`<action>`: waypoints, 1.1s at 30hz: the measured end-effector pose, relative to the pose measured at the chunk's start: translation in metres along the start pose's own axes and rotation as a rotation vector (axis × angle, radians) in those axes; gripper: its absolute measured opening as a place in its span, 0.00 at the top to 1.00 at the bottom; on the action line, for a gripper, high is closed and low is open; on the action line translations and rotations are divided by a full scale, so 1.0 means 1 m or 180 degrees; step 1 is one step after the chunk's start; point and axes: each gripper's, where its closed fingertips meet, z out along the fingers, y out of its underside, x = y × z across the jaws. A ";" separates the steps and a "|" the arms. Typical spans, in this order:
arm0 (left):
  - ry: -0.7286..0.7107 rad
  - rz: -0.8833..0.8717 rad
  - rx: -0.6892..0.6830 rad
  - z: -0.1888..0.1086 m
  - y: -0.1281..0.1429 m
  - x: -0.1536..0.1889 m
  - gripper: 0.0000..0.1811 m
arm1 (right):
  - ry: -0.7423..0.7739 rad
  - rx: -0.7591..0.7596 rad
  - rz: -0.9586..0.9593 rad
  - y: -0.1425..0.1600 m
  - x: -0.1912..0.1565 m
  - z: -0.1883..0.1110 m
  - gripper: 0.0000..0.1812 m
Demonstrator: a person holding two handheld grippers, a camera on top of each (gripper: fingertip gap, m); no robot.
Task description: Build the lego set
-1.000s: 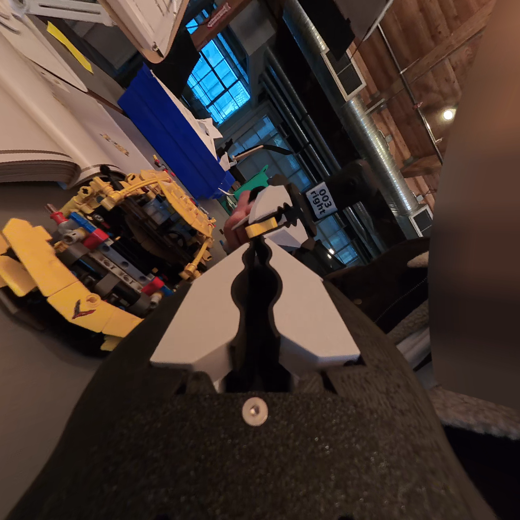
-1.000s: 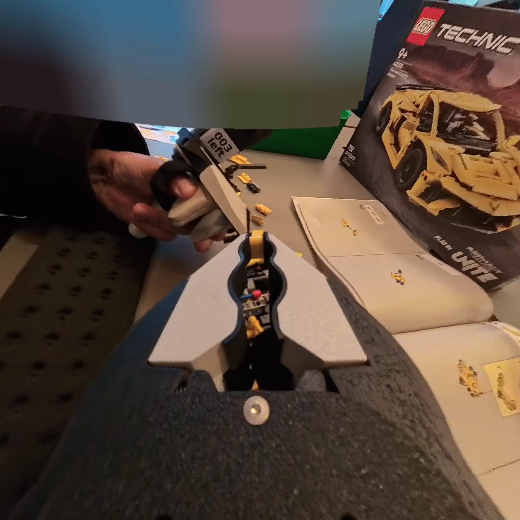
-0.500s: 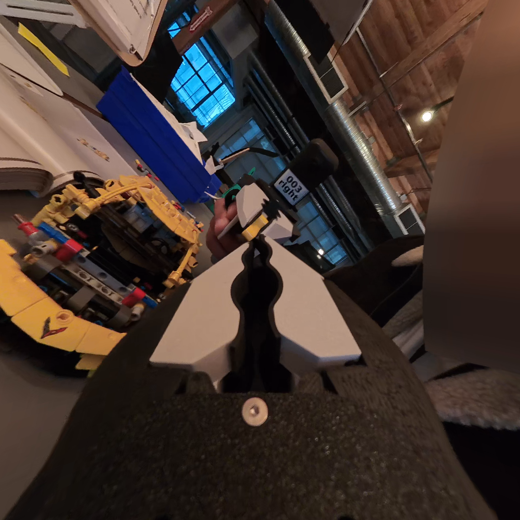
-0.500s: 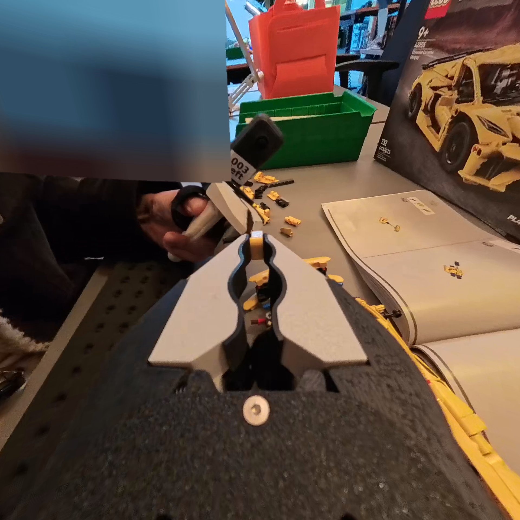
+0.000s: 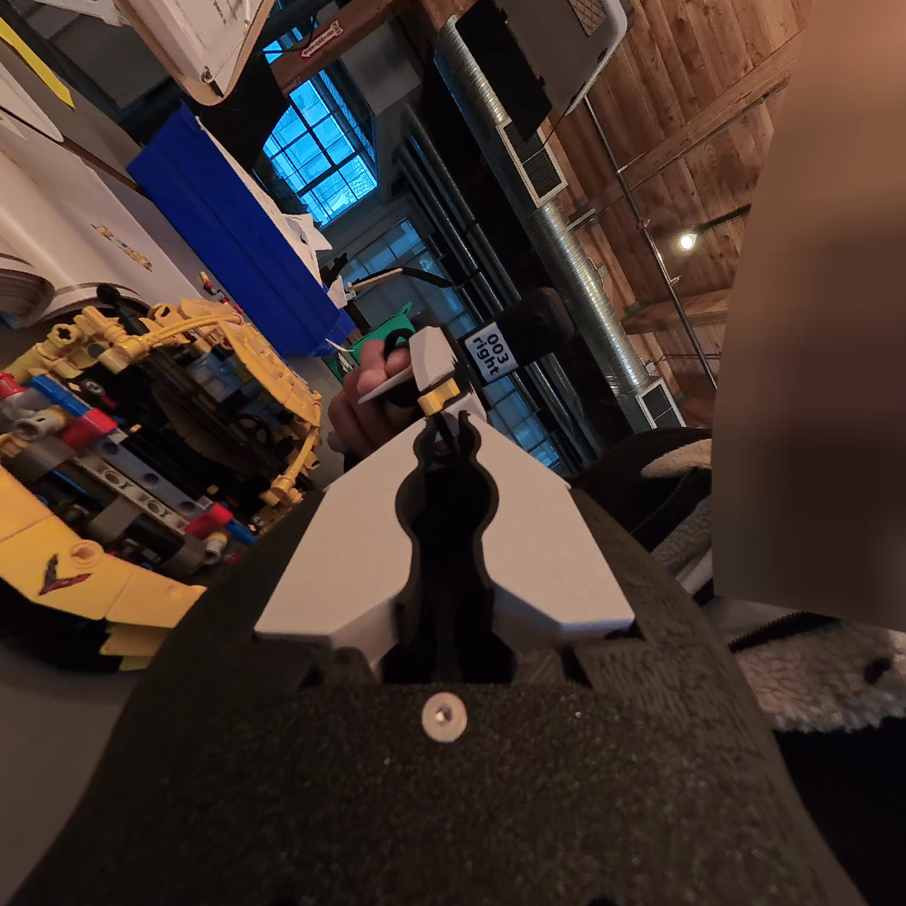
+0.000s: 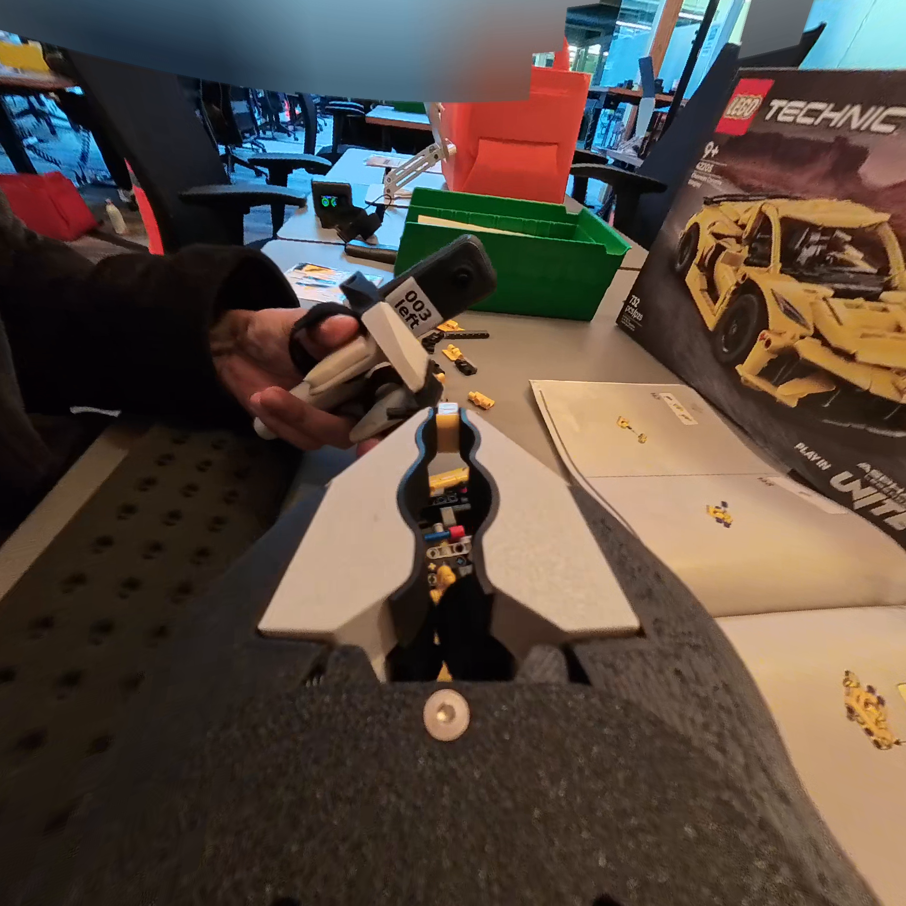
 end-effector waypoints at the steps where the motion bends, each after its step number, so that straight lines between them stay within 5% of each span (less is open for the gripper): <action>1: -0.0003 -0.0014 -0.0008 0.000 0.000 -0.001 0.95 | 0.0006 0.0000 -0.0090 0.000 -0.001 0.000 0.96; 13: -0.0143 -0.0024 -0.0081 -0.002 0.004 -0.008 0.96 | 0.0058 -0.0131 -0.0588 0.006 -0.009 0.004 0.96; 16: -0.0246 0.0053 0.0049 -0.007 -0.004 -0.011 0.96 | 0.0296 -0.0200 -0.0699 0.009 -0.007 0.005 0.78; 21: -0.0401 0.0157 -0.0011 -0.007 -0.002 -0.016 0.96 | 0.0596 -0.0570 -0.1057 0.022 -0.008 0.014 0.68; 33: -0.0835 0.0532 -0.0326 -0.002 0.010 -0.029 0.96 | 0.0617 -0.1028 -0.1282 0.033 -0.011 0.012 0.84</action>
